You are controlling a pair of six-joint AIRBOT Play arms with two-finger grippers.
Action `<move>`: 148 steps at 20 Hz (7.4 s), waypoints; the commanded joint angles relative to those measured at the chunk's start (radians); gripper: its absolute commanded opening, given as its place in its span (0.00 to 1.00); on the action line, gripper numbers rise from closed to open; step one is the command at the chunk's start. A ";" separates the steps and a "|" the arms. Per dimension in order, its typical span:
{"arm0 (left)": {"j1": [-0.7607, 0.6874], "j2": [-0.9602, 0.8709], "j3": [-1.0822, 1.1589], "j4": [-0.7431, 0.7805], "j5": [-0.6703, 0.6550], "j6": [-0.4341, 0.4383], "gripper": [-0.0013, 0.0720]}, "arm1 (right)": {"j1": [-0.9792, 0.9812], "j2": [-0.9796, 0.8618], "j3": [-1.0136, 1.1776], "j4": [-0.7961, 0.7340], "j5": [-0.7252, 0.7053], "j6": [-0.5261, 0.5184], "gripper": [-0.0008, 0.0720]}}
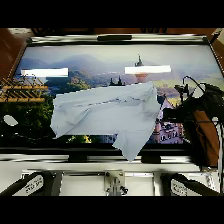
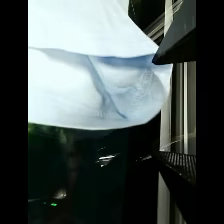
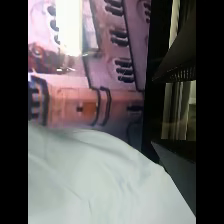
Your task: Fold the shirts.
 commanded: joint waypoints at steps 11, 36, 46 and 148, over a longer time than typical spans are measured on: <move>0.002 -0.014 0.018 -0.049 -0.047 0.166 0.06 | -0.108 -0.053 -0.155 0.284 -0.017 -0.016 0.91; 0.006 0.134 0.539 -0.525 -0.306 0.098 0.06 | 0.027 0.263 0.162 0.291 -0.185 -0.063 0.11; 0.329 0.281 1.538 -0.451 -0.182 -0.154 0.06 | -0.089 0.711 0.736 0.251 -0.480 -0.056 0.10; 0.411 -0.102 -0.102 -0.259 -0.201 0.267 0.06 | -0.186 0.235 -0.545 0.371 -0.060 -0.130 0.85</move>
